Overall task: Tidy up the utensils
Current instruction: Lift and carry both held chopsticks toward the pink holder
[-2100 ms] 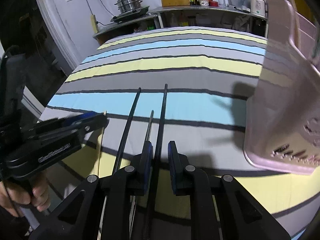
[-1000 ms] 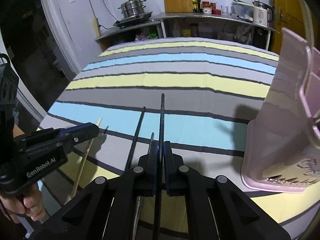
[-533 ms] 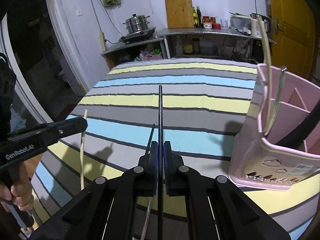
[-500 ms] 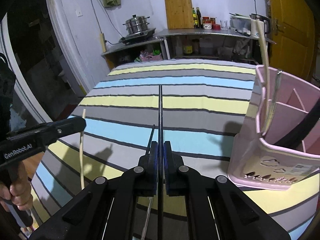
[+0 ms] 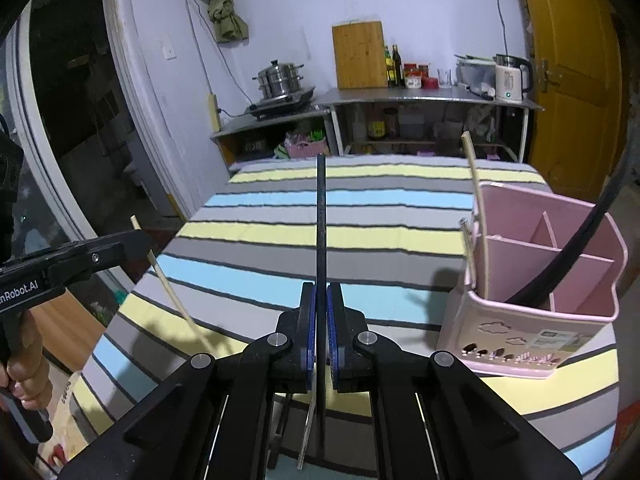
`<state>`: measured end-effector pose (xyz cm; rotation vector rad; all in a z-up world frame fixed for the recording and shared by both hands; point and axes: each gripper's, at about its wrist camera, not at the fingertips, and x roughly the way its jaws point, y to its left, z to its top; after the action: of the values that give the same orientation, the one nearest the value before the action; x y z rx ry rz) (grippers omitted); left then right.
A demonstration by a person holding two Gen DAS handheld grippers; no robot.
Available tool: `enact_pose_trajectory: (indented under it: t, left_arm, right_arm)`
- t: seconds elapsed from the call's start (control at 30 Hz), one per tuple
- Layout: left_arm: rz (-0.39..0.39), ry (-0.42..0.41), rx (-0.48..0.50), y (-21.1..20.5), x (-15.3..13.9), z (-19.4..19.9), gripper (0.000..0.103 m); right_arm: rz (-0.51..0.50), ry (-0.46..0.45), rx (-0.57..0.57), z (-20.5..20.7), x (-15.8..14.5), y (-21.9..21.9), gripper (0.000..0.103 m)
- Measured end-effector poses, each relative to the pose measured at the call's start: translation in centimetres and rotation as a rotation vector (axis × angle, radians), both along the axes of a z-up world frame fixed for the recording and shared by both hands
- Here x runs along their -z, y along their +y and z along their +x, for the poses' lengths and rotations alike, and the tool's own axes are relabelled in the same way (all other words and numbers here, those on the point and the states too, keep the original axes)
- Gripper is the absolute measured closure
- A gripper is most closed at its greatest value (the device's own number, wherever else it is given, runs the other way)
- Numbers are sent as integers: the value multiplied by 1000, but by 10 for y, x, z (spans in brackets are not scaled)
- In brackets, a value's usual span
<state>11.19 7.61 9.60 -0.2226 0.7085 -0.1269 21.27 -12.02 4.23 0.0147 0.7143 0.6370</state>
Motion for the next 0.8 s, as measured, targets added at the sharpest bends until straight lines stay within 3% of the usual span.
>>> enact_pose_trajectory:
  t: [0.43,0.8]
  left_arm:
    - [-5,-46,51,-20,-27,-10,99]
    - [-52,-69,146,-56,-46,10,99]
  right_arm:
    - [31,-54,45,-16,-30,-31,98]
    - [48,-90,121,-24,-56,-74,98]
